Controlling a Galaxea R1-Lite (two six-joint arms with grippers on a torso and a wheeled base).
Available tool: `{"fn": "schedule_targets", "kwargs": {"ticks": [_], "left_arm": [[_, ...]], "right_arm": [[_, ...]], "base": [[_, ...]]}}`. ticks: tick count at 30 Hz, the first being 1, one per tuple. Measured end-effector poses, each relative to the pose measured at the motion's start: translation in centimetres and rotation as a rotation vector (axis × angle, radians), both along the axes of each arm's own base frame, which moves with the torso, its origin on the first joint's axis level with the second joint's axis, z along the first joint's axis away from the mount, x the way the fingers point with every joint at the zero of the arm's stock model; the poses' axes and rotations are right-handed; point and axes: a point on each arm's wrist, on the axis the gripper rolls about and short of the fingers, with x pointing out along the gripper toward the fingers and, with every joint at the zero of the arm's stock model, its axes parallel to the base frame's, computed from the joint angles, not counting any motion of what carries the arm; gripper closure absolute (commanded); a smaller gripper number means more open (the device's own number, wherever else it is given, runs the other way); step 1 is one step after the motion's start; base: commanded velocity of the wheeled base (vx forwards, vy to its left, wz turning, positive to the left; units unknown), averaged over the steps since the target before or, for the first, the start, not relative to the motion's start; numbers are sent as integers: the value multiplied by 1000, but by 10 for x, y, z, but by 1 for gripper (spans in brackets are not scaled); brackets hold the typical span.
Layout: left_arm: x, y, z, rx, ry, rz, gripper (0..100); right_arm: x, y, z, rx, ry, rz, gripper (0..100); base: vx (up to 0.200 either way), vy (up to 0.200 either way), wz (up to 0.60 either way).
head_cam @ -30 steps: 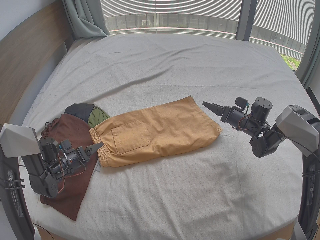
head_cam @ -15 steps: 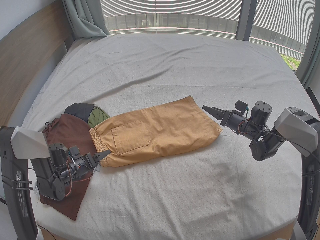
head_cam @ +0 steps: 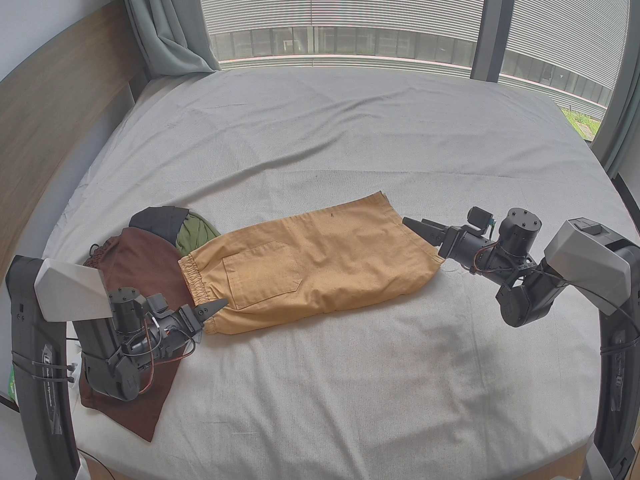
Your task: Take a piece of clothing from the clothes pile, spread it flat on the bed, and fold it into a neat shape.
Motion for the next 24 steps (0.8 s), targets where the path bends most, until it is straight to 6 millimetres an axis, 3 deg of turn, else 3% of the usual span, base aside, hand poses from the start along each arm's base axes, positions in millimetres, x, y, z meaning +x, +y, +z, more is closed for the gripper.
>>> {"fn": "schedule_targets", "kwargs": {"ticks": [14, 15, 24], "left_arm": [[19, -15, 10, -123, -1, 102, 0], [20, -15, 11, -127, -3, 105, 100], [21, -15, 11, -132, -7, 116, 100]], "right_arm": [[-3, 1, -4, 0, -6, 3, 0], [-3, 1, -4, 1, -7, 3, 0], [-3, 0, -5, 0, -2, 1, 0]], "base": [[0, 0, 0], [0, 0, 0], [0, 0, 0]]}}
